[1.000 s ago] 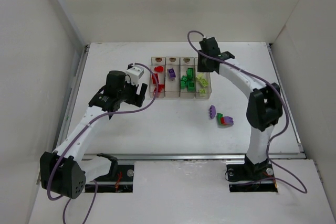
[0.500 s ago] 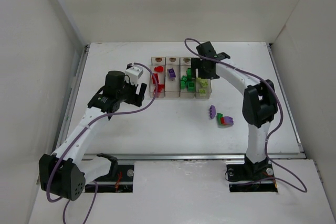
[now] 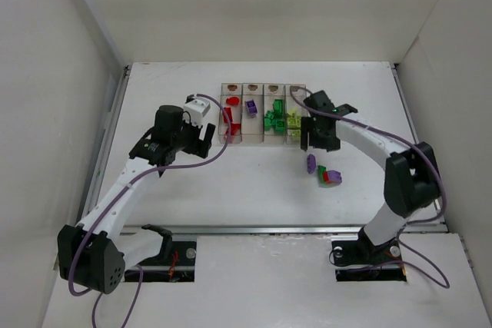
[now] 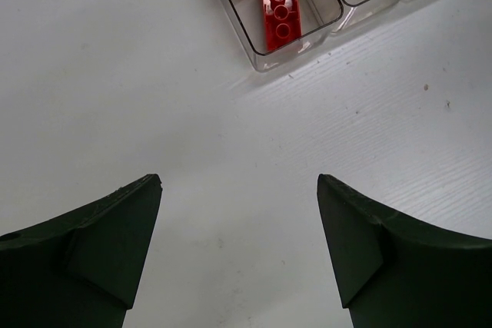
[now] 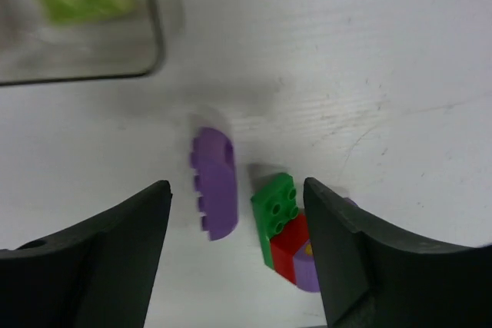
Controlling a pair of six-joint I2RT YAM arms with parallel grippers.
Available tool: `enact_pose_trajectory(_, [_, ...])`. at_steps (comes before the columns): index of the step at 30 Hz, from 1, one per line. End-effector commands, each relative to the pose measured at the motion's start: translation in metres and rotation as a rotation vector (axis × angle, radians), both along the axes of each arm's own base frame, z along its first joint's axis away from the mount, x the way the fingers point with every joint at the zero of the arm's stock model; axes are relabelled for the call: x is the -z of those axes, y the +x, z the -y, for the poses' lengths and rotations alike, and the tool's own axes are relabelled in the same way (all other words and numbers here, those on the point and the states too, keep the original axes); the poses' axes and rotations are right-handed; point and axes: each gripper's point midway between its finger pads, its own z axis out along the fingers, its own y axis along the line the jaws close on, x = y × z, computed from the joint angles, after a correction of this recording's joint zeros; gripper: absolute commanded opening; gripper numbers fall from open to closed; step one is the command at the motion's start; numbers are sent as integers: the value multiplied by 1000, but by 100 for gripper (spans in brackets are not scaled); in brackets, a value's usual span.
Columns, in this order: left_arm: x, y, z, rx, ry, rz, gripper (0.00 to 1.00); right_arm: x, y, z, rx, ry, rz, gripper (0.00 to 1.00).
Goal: Sort the legos into containers by color
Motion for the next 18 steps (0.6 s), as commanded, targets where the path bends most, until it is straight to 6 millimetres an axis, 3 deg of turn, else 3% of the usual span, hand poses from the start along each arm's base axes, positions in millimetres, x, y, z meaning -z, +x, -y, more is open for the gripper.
enact_pose_trajectory(1, [-10, 2, 2, 12, -19, 45, 80, 37, -21, 6, 43, -37, -112, 74])
enact_pose_trajectory(2, [-13, 1, 2, 12, -22, 54, 80, 40, -21, 7, 43, -41, -120, 70])
enact_pose_trajectory(8, [-12, -1, 1, 12, -22, 54, 80, 37, -5, -8, -50, -4, -58, 63])
enact_pose_trajectory(11, [-12, 0, 0, 4, -16, 55, 80, 49, -3, -15, -63, -2, -76, 56])
enact_pose_trajectory(14, [-15, -1, 0, 4, -19, 64, 80, 65, -9, -18, -84, -14, -123, 38])
enact_pose_trajectory(18, [-15, -1, 0, 4, -19, 64, 80, 65, -16, -24, -109, -19, -150, 12])
